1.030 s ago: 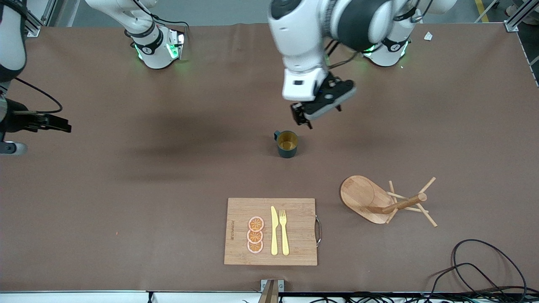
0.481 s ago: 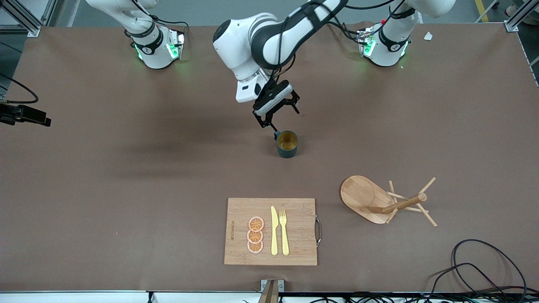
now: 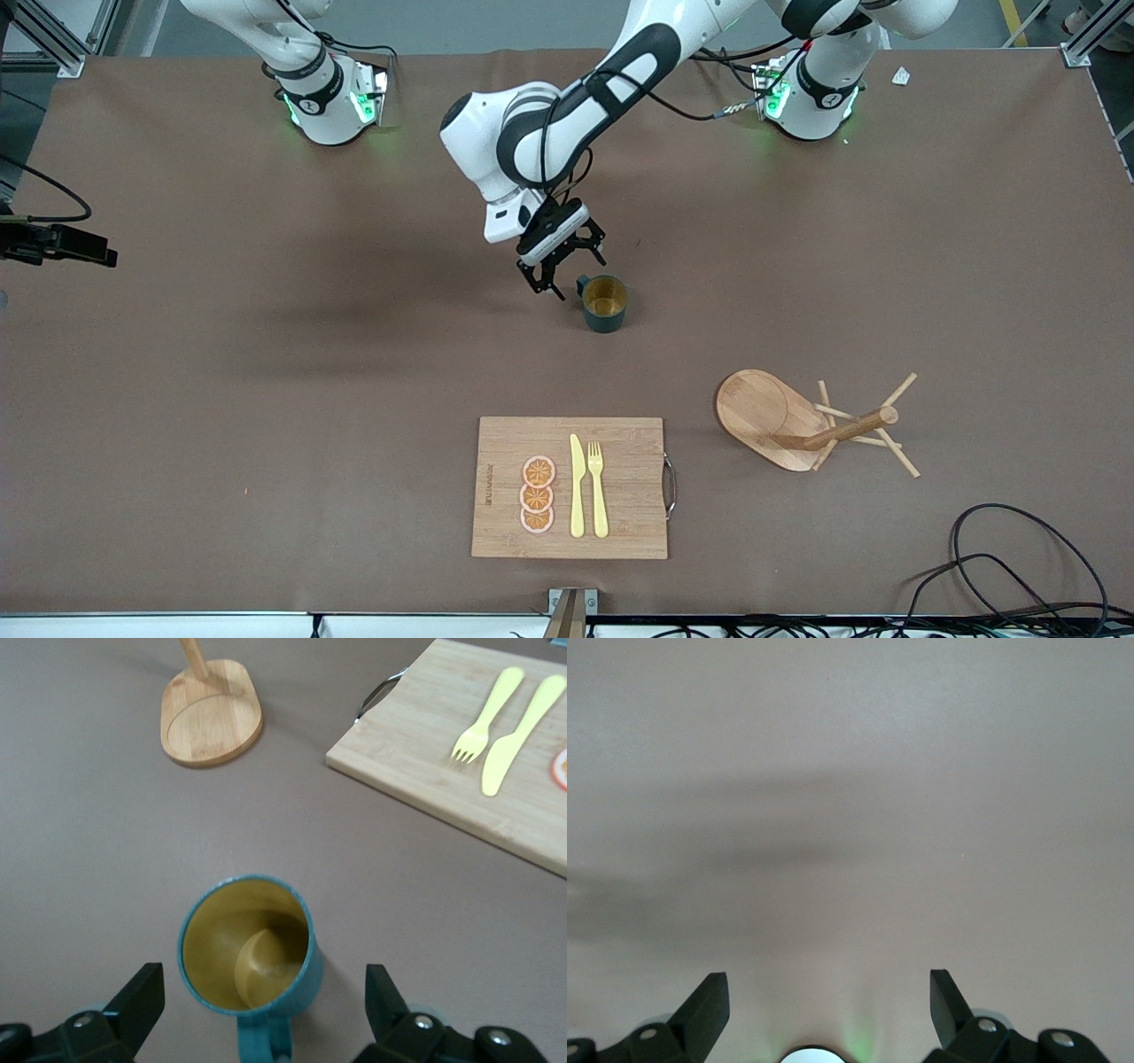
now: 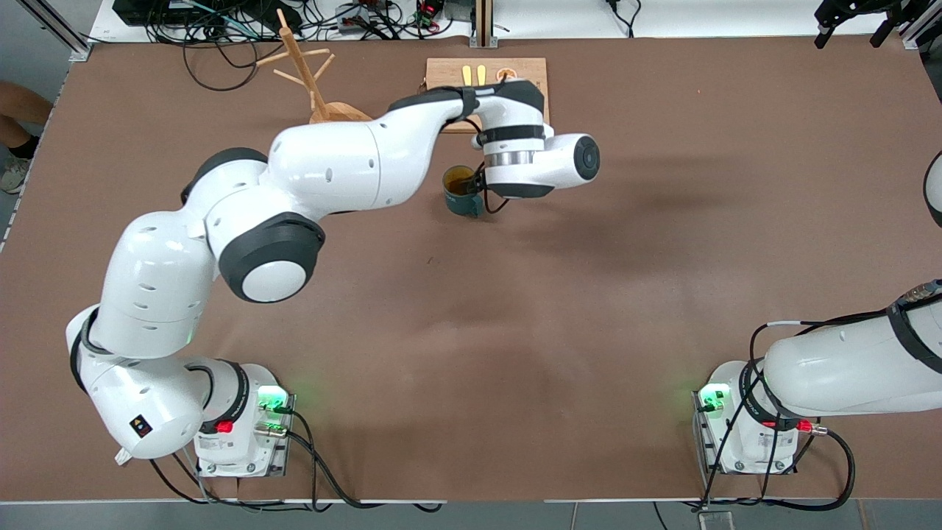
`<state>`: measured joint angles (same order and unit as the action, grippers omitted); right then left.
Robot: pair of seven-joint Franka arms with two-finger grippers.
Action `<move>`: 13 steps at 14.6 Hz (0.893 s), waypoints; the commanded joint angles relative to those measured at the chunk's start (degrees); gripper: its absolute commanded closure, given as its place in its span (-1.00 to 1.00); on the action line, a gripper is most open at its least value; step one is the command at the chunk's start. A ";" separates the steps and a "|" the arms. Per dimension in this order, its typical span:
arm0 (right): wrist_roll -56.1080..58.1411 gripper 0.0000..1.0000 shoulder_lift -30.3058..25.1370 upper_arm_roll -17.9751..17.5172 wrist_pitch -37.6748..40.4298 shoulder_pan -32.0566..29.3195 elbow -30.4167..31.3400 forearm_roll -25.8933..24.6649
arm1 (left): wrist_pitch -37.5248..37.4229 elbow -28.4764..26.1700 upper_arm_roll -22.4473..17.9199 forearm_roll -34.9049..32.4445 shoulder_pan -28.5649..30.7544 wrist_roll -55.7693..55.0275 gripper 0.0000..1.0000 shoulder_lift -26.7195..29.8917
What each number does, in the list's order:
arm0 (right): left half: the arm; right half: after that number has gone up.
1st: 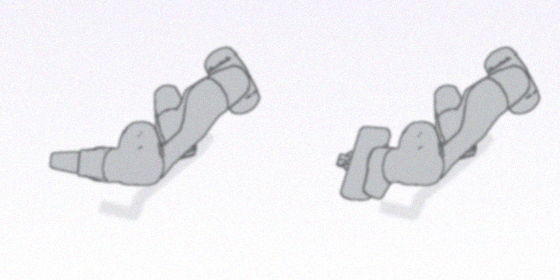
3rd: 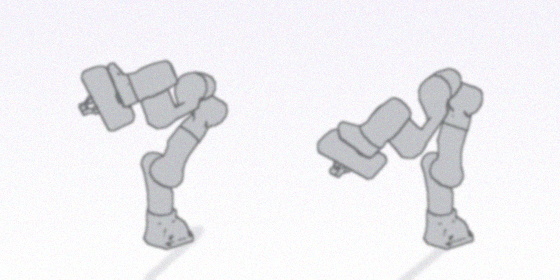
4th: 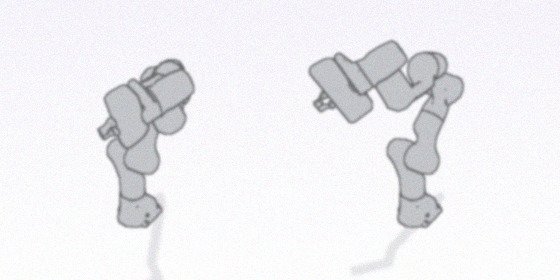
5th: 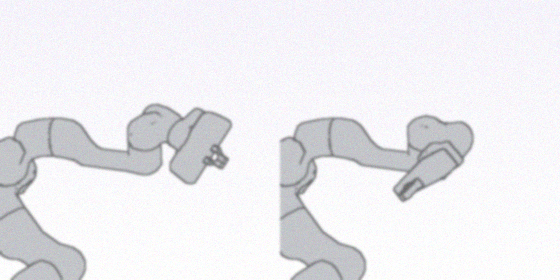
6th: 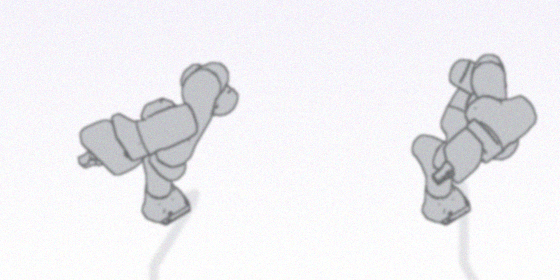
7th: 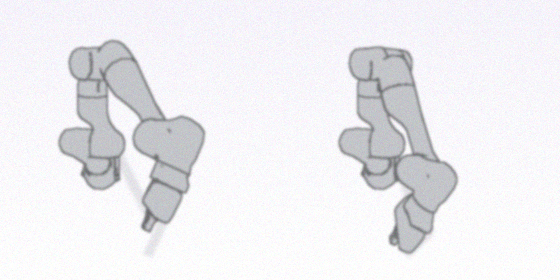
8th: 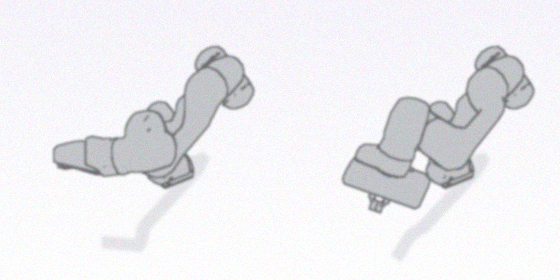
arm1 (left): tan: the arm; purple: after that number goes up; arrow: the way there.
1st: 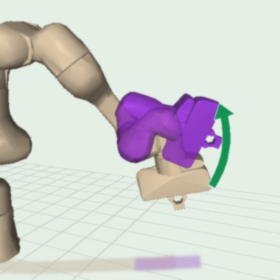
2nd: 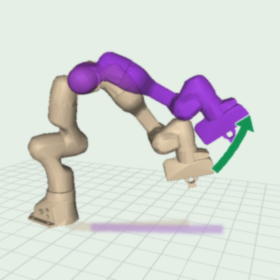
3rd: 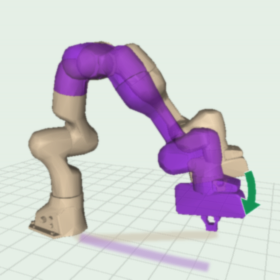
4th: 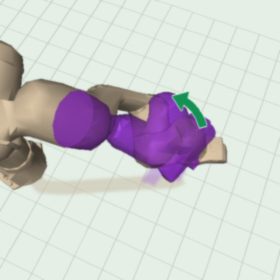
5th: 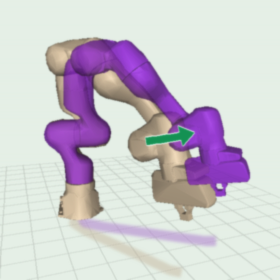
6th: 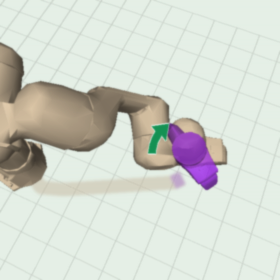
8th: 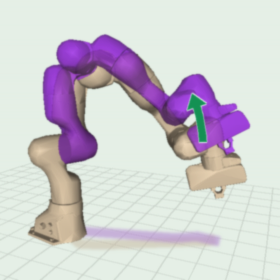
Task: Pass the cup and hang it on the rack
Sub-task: 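Lower the left gripper and grasp the teal mug by its handle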
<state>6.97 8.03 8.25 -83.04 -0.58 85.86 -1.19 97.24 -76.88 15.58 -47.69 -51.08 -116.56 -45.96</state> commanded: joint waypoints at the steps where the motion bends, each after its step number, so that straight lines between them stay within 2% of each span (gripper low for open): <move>1: -0.20 -1.00 -0.20 -0.34 0.42 -0.12 -0.51 0.75 | 0.75 1.82 -1.43 -3.01 -2.18 -3.49 -1.00 -2.99; 8: -3.80 -1.00 -1.34 -1.66 0.42 -0.21 -0.34 1.98 | 1.28 1.82 -1.61 -3.72 -3.06 -7.10 -1.00 -5.98; 13: -3.90 -1.00 -8.19 -3.59 -0.72 -0.30 5.02 1.20 | 1.28 1.64 -1.61 -5.92 -3.50 -9.73 -0.99 -8.36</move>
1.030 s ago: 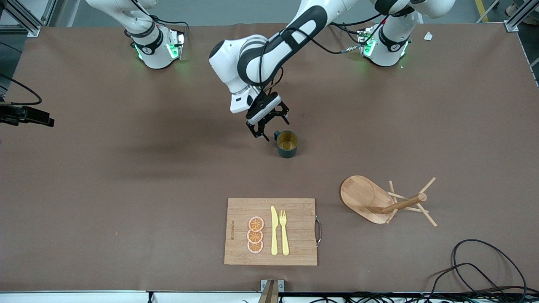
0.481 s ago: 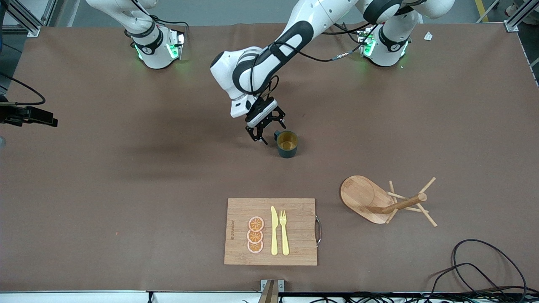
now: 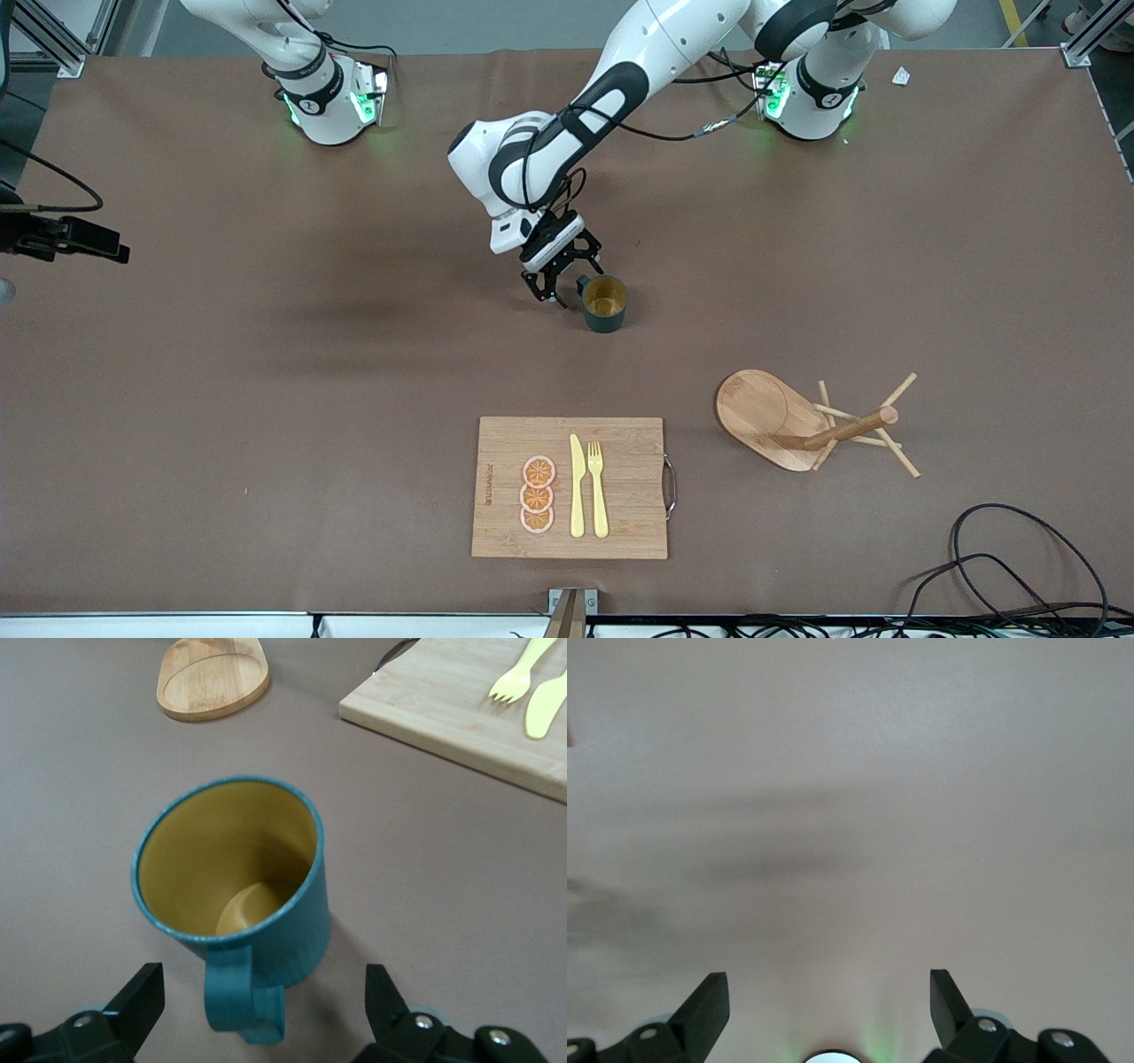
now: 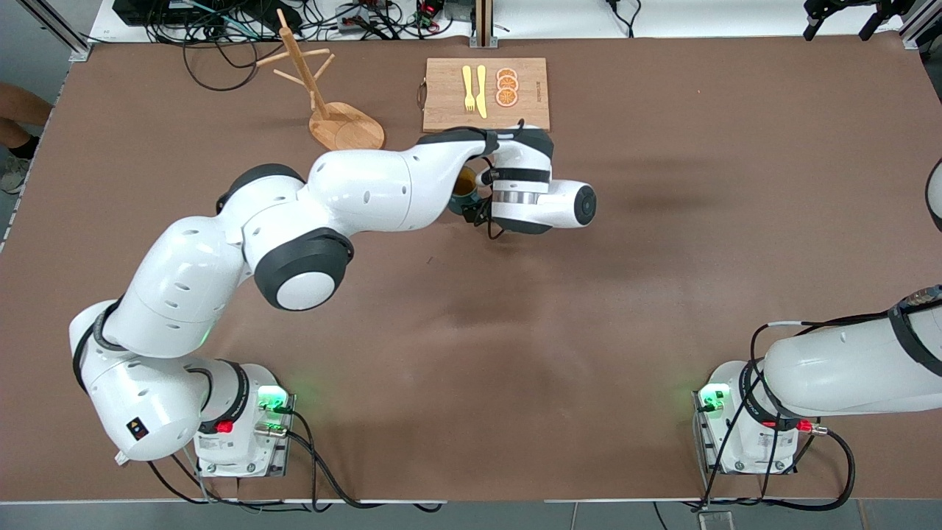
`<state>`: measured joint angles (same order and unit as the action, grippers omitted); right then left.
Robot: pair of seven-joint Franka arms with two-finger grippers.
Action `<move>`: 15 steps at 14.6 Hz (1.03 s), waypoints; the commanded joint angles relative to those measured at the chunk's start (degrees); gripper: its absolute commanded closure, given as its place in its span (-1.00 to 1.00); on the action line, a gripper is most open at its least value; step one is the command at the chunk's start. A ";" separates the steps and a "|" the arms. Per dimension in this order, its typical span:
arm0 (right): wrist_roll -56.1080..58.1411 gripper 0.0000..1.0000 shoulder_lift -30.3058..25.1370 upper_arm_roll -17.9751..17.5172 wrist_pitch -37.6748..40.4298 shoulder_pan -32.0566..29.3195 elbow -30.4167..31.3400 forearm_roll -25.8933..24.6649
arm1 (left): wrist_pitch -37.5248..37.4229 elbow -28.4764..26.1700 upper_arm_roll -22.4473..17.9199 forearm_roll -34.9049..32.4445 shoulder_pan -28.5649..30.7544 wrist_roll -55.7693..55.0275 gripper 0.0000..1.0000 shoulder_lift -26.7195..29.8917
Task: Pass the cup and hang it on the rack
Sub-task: 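Lower the left gripper and grasp the teal mug by its handle, then lift the teal mug with the left gripper toward the wooden rack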
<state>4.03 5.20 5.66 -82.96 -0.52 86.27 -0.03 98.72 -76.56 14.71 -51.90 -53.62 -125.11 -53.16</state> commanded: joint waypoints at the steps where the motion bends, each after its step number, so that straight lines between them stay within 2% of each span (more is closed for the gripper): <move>1: -0.96 -1.00 -5.99 -1.00 -0.54 -0.44 4.61 -0.49 | -0.19 1.33 -0.73 -2.15 -0.96 -1.53 -0.98 -1.59; 7: -0.87 -1.00 -9.51 -1.00 0.61 -0.71 4.70 -1.03 | 0.59 1.15 -0.73 -2.77 -0.96 -3.38 -0.69 -2.48; 10: -0.87 -1.00 -9.77 -1.00 0.96 -0.71 4.61 -1.03 | 1.30 1.15 -0.73 -2.94 -0.96 -3.56 -0.41 -2.92; 15: -0.69 -1.00 -10.56 -0.39 2.01 -0.80 4.61 -0.94 | 1.39 1.15 -0.73 -3.03 -0.96 -3.56 0.56 -2.92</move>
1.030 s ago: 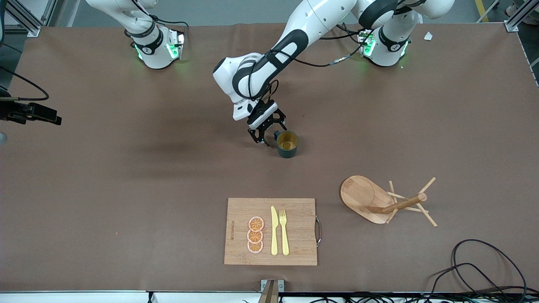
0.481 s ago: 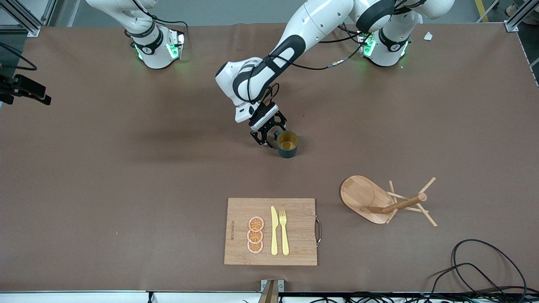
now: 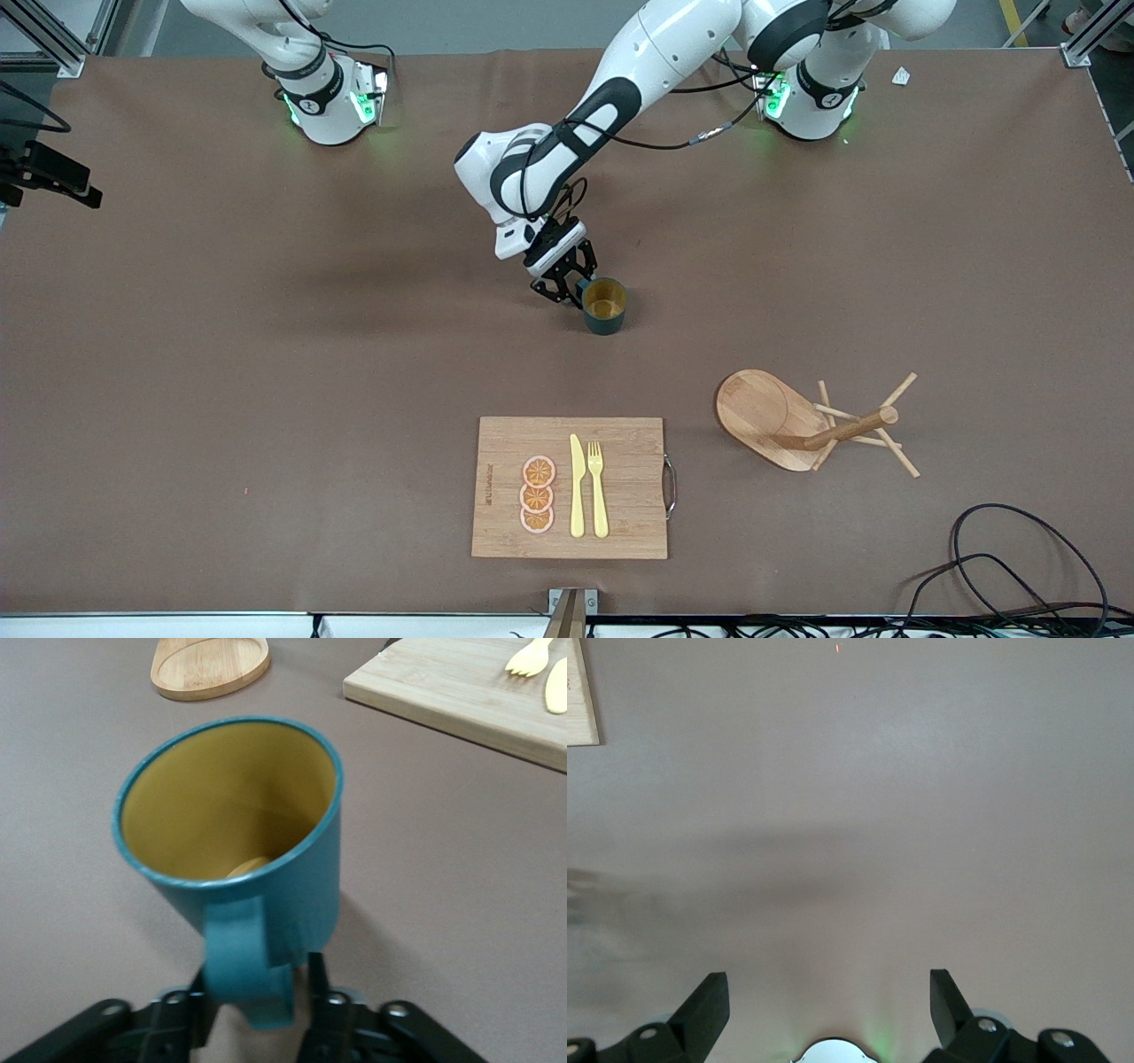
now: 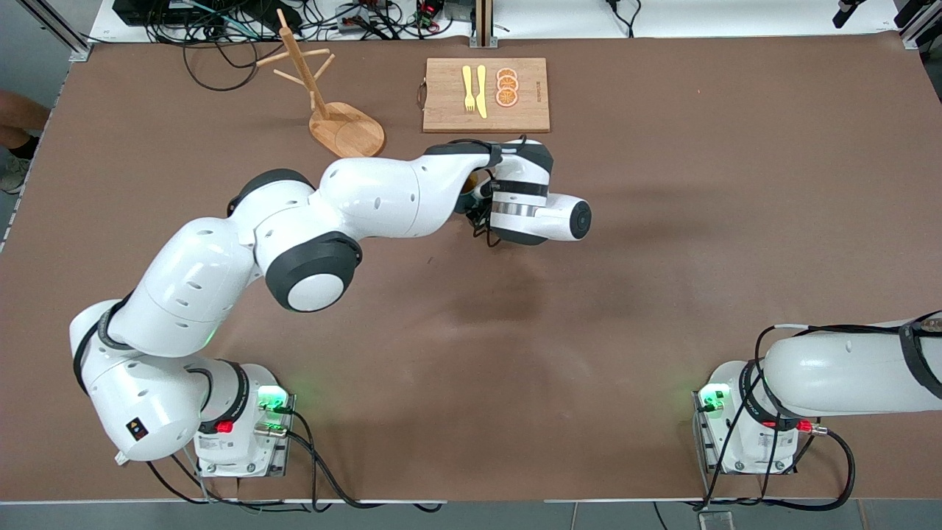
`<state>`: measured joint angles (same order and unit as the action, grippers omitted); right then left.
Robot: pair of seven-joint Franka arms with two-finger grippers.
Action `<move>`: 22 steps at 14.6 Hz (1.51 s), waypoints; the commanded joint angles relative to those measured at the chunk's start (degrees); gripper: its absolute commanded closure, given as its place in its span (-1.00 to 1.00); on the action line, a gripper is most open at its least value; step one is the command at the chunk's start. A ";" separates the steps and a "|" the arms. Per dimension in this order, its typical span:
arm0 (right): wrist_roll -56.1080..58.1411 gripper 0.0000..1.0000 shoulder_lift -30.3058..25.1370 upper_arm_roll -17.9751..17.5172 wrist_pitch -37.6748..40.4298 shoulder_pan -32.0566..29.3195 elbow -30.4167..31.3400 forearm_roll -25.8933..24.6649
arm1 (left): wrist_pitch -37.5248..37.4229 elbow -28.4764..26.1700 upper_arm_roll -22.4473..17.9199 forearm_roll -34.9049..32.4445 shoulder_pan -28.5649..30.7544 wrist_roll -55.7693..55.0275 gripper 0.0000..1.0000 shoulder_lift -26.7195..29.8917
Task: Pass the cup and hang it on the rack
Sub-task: 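Lift the teal mug with the left gripper toward the wooden rack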
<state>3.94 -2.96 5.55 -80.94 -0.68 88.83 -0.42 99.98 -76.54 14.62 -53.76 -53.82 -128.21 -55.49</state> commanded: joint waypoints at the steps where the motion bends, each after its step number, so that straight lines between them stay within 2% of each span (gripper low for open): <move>1: -0.60 -1.00 -2.58 -0.36 0.25 -0.63 2.05 -0.55 | 0.13 1.13 -0.65 -1.17 -0.76 -0.46 0.71 -0.58; 2: -0.60 -1.00 -2.66 -0.36 0.51 -0.55 2.05 -0.55 | 0.13 1.04 -0.65 -1.26 -0.76 -0.46 0.84 -0.49; 4: -0.60 -1.00 -2.67 -0.28 0.78 -0.55 2.05 -0.46 | 0.13 1.04 -0.56 -1.08 -0.24 -0.11 0.93 0.20; 7: -0.60 -1.00 -2.67 -0.28 0.78 -0.55 1.96 0.07 | 0.57 1.31 0.84 0.23 3.53 0.85 0.96 2.93; 13: -0.51 -1.00 -2.67 -0.28 1.30 -0.46 1.96 1.30 | 5.75 1.31 6.46 9.62 13.89 5.06 0.97 10.83; 17: -0.51 -1.00 -2.75 -0.45 2.45 -0.37 1.53 1.30 | 9.61 1.39 10.86 19.89 23.30 12.35 0.98 17.25; 22: -0.07 -1.00 -4.07 -0.54 2.45 -0.37 1.44 1.30 | 15.24 1.92 11.39 35.97 32.36 20.88 0.98 21.91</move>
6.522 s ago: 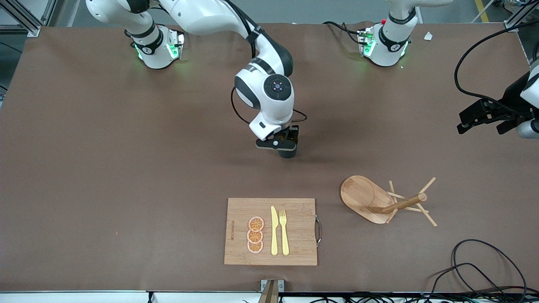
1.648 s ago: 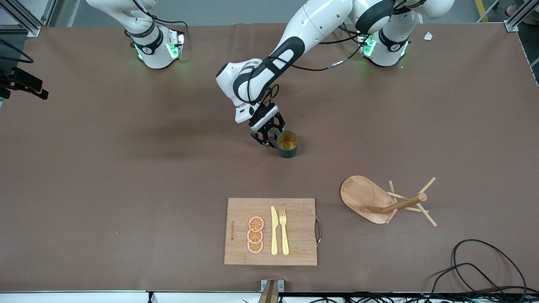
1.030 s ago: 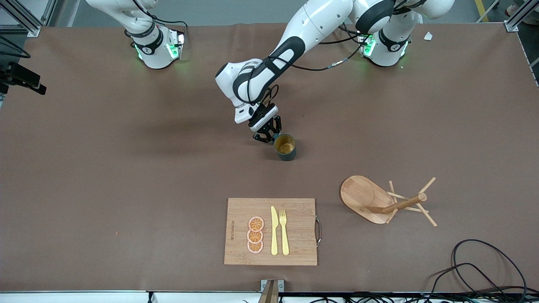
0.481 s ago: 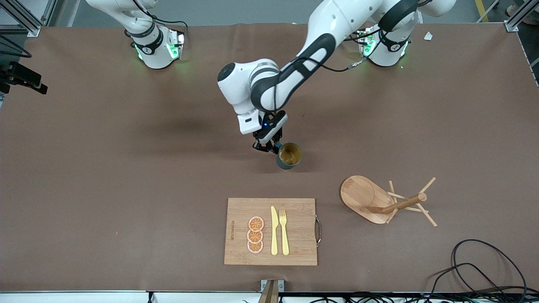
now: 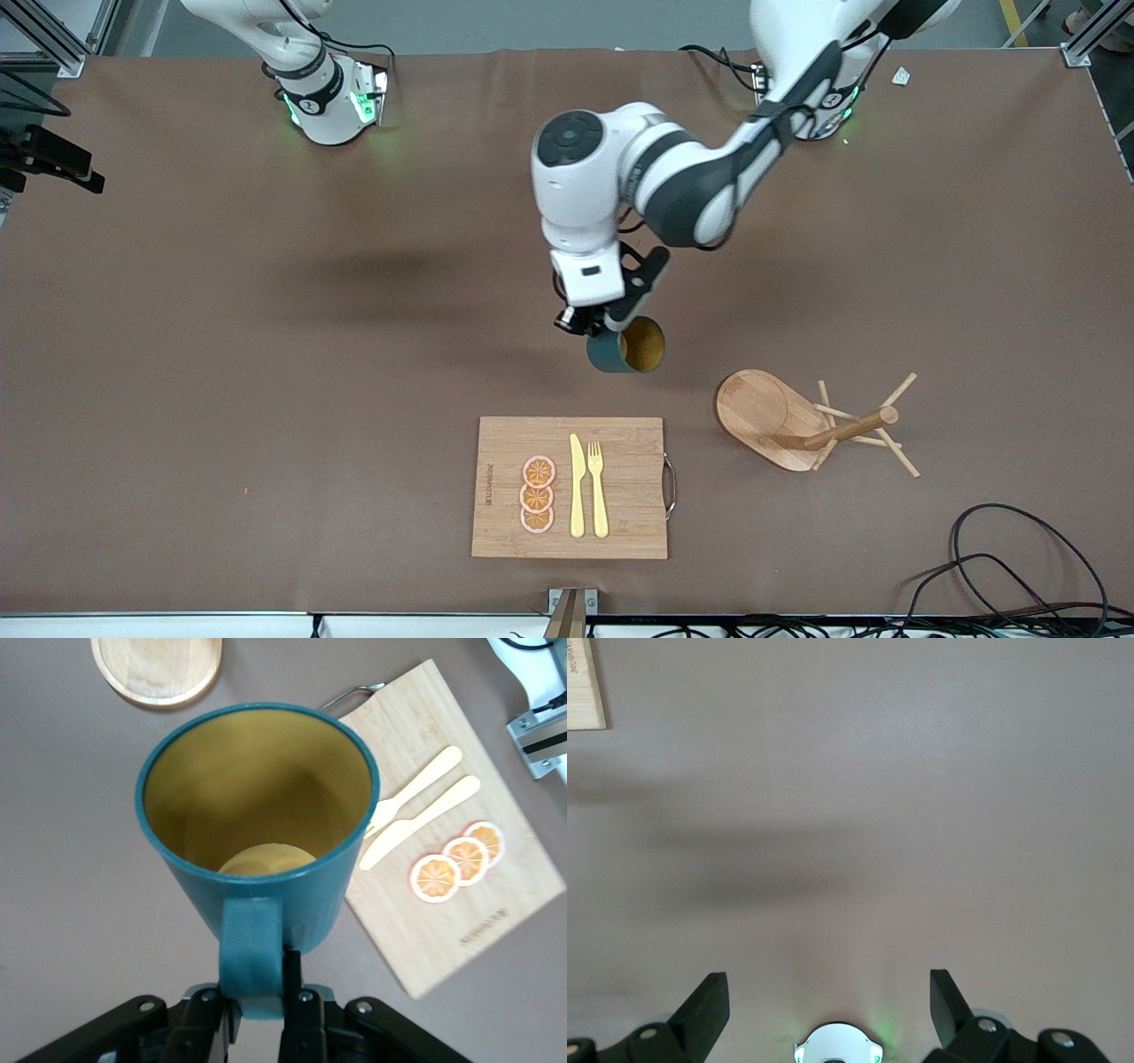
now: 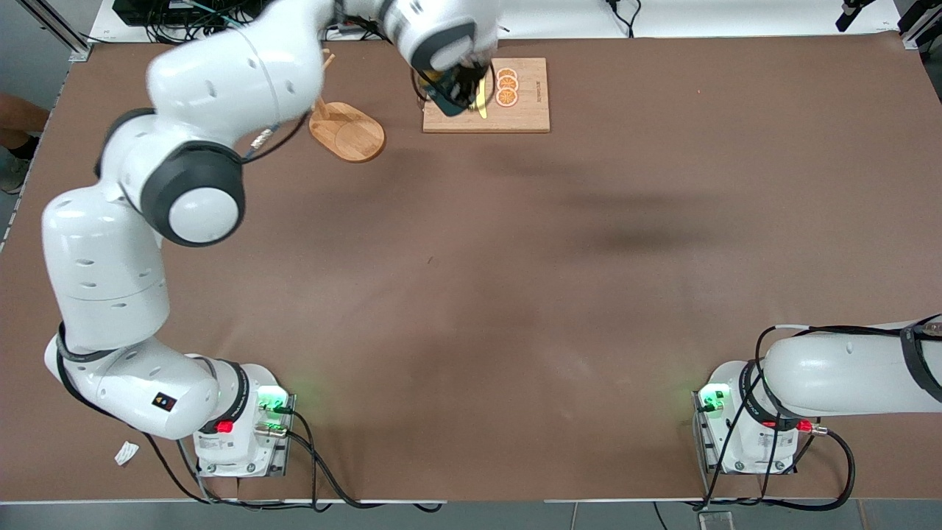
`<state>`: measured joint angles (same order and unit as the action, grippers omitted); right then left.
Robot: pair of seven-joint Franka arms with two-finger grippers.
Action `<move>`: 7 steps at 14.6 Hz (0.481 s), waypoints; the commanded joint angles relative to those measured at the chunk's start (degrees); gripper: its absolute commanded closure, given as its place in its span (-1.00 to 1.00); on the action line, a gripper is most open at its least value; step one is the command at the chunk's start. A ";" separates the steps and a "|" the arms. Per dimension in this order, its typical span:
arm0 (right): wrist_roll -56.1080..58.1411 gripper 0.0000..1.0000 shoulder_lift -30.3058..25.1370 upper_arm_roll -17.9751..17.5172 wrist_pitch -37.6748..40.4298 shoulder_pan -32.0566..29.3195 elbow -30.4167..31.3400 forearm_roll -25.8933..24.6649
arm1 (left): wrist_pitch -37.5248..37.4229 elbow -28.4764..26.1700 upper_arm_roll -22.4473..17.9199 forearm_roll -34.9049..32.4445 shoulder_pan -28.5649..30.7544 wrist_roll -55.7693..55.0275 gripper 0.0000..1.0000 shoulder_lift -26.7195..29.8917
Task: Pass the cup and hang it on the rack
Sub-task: 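Lift the teal mug with the left gripper toward the wooden rack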
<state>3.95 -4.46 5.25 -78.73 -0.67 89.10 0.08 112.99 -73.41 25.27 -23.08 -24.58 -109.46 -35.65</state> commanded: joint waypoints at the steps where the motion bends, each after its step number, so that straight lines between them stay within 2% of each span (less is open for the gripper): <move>1: -0.08 -1.00 -2.83 -0.24 0.33 -0.39 1.17 0.71 | 3.02 -1.21 0.75 8.28 4.53 3.71 0.98 2.86; 4: -0.08 -1.00 -3.18 -0.24 0.42 -0.47 1.34 0.45 | 5.22 -1.12 0.84 18.74 9.18 8.80 0.99 4.27; 7: -0.17 -1.00 -3.10 -0.24 0.60 -0.39 1.26 0.44 | 8.99 -1.21 0.66 33.49 14.80 13.81 0.99 5.59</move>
<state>3.95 -6.42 5.28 -78.13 -0.68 89.11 0.08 119.59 -73.36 25.39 2.77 -13.39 -98.62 -32.01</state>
